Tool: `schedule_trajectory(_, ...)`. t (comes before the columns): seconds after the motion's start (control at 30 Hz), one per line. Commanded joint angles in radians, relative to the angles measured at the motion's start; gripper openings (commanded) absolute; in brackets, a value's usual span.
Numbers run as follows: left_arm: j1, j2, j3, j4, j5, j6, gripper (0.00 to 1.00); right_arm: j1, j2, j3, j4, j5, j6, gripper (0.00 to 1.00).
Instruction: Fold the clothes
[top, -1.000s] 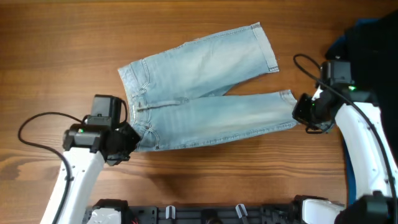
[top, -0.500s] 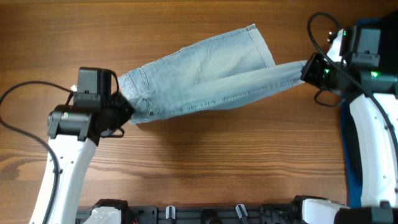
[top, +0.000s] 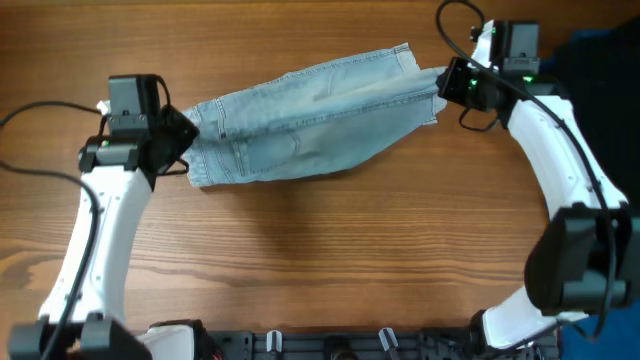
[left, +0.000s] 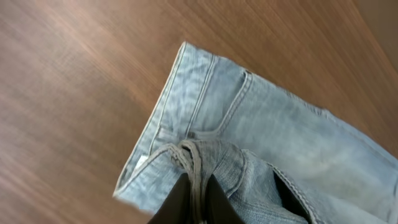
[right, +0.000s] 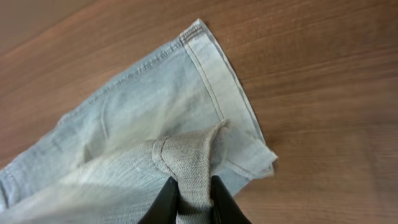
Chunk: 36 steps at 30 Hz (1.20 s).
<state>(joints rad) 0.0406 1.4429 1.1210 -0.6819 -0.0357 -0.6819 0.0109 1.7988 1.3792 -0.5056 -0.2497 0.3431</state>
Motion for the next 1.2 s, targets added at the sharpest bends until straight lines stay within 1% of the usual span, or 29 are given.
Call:
schedule_trajectory(0.0,0.012,0.065,0.023,0.096,-0.06,0.024,0.05,0.023,0.06,0.027,0.067,0.021,0.043,0.04)
schedule_trajectory(0.07,0.012,0.111,0.023,0.151,-0.065,0.024,0.04,0.035,0.092,0.027,0.113,0.024,0.053,0.04)
schedule_trajectory(0.13,0.012,0.14,0.023,0.172,-0.087,0.024,0.04,0.042,0.118,0.027,0.162,0.024,0.054,0.04)
schedule_trajectory(0.27,0.012,0.184,0.023,0.203,-0.164,0.024,0.04,0.055,0.176,0.027,0.214,0.043,0.105,0.04)
schedule_trajectory(0.43,0.012,0.22,0.023,0.267,-0.175,0.023,0.04,0.077,0.254,0.027,0.334,0.043,0.105,0.04)
schedule_trajectory(0.47,0.012,0.227,0.023,0.272,-0.176,0.023,0.04,0.079,0.258,0.027,0.359,0.042,0.105,0.11)
schedule_trajectory(0.5,0.012,0.236,0.023,0.277,-0.176,0.023,0.07,0.082,0.269,0.027,0.386,0.043,0.104,0.19)
schedule_trajectory(0.57,0.012,0.252,0.023,0.294,-0.175,0.024,0.43,0.089,0.285,0.027,0.459,0.042,0.102,0.4)
schedule_trajectory(0.6,0.012,0.255,0.023,0.31,-0.175,0.025,0.5,0.091,0.29,0.027,0.495,0.037,0.102,0.49)
schedule_trajectory(0.63,0.012,0.255,0.023,0.346,-0.175,0.061,0.59,0.093,0.291,0.027,0.544,0.023,0.1,0.6)
schedule_trajectory(0.7,0.012,0.241,0.032,0.413,-0.174,0.138,0.71,0.092,0.29,0.027,0.676,-0.072,0.039,0.85)
schedule_trajectory(0.73,0.012,0.227,0.054,0.408,-0.173,0.169,0.77,0.09,0.288,0.027,0.724,-0.12,0.02,0.89)
schedule_trajectory(0.77,0.012,0.199,0.087,0.37,-0.142,0.182,0.79,0.081,0.27,0.028,0.759,-0.186,0.019,0.91)
schedule_trajectory(0.83,0.012,0.16,0.11,0.313,-0.064,0.181,0.77,0.071,0.238,0.028,0.687,-0.204,-0.013,0.9)
schedule_trajectory(0.87,0.012,0.136,0.11,0.274,0.0,0.181,0.7,0.068,0.21,0.028,0.577,-0.204,-0.088,0.84)
schedule_trajectory(0.9,0.012,0.127,0.11,0.239,0.051,0.181,0.56,0.068,0.196,0.028,0.504,-0.203,-0.144,0.72)
schedule_trajectory(0.93,0.012,0.127,0.11,0.209,0.076,0.181,0.41,0.069,0.184,0.028,0.398,-0.201,-0.21,0.55)
schedule_trajectory(0.97,0.012,0.133,0.109,0.159,0.084,0.181,0.23,0.072,0.181,0.028,0.279,-0.174,-0.268,0.33)
schedule_trajectory(1.0,0.012,0.142,0.109,0.135,0.084,0.181,0.14,0.074,0.185,0.027,0.221,-0.131,-0.29,0.19)
schedule_trajectory(1.03,0.012,0.153,0.106,0.118,0.084,0.181,0.1,0.075,0.193,0.025,0.179,-0.071,-0.298,0.08)
schedule_trajectory(1.07,0.012,0.176,0.101,0.106,0.084,0.182,0.07,0.075,0.208,0.019,0.158,-0.007,-0.307,0.04)
schedule_trajectory(1.1,0.012,0.196,0.095,0.105,0.084,0.182,0.07,0.075,0.227,0.014,0.154,0.002,-0.342,0.04)
schedule_trajectory(1.17,0.012,0.251,0.09,0.1,0.084,0.182,0.07,0.075,0.256,0.014,0.161,-0.013,-0.356,0.04)
